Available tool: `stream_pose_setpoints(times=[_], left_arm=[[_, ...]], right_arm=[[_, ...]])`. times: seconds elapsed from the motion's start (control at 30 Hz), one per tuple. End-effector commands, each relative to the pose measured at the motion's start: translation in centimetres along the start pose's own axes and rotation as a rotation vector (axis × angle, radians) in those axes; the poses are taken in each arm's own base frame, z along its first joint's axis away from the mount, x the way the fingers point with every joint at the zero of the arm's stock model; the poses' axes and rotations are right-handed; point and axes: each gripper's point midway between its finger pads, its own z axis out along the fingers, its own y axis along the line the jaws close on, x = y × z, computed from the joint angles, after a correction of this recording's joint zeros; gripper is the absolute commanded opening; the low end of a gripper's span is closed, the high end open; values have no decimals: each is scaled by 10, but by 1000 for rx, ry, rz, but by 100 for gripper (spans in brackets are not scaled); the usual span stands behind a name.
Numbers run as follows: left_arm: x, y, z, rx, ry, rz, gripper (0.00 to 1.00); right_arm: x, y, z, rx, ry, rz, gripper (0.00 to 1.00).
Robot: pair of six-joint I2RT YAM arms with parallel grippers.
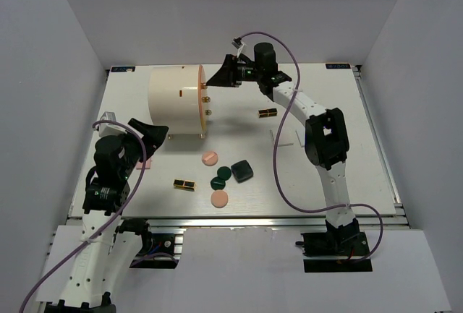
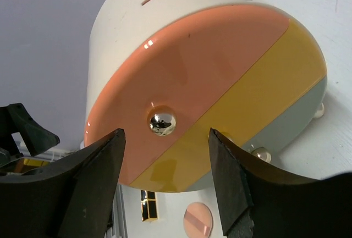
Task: Organize the makeup
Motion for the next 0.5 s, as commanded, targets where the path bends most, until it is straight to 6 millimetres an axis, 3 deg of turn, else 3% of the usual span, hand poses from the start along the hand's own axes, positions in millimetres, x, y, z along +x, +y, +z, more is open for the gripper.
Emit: stream_pose_setpoints(times=[0.0,0.47], left_arm=[[-1,-2,0,5,-4,-15,87],[2,0,3,5,6,-26,87]], right_arm=[[-26,29,2,-82,-59,-44,67],[-4,30,19,-117,-18,-10,57]])
